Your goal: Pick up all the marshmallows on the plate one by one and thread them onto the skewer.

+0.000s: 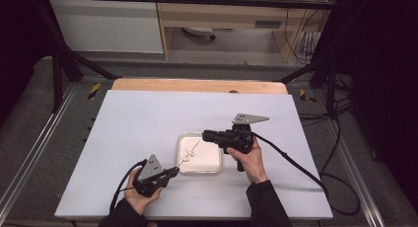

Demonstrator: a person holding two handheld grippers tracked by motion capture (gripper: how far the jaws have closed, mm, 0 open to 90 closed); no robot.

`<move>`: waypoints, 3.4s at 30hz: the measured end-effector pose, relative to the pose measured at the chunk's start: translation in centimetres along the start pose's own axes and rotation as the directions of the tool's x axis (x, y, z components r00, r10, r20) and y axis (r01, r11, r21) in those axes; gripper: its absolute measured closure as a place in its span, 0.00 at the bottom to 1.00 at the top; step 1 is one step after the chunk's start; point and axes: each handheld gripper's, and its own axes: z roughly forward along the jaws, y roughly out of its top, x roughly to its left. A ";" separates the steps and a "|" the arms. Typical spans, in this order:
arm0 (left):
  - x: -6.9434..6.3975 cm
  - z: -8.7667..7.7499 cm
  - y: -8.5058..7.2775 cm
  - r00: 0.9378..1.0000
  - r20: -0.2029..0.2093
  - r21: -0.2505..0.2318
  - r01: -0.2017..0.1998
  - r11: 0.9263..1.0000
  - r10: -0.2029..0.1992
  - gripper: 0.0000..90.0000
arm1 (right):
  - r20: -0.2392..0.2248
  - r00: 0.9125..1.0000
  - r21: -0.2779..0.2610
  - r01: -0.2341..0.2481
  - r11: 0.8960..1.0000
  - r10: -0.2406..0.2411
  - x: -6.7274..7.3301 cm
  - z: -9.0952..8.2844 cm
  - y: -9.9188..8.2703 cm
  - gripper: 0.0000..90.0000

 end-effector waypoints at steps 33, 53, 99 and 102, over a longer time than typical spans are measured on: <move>-0.1 0.3 0.0 1.000 -0.015 0.045 -0.024 0.999 0.024 0.99 | -0.044 0.998 0.014 -0.054 0.998 0.054 0.3 2.0 -1.4 0.90; -0.2 0.3 -0.2 1.000 -0.013 0.021 0.006 1.000 -0.006 0.99 | -0.076 0.993 -0.036 -0.090 0.995 0.087 0.7 2.7 -2.2 0.92; -0.5 0.6 -0.2 1.000 -0.017 0.022 -0.005 1.000 0.005 0.99 | -0.112 0.989 -0.030 -0.097 0.995 0.093 1.3 3.5 -3.6 0.92; -0.5 0.6 -0.2 1.000 -0.016 0.020 -0.005 1.000 0.006 0.99 | -0.111 0.989 -0.021 -0.105 0.994 0.102 1.2 3.6 -3.7 0.92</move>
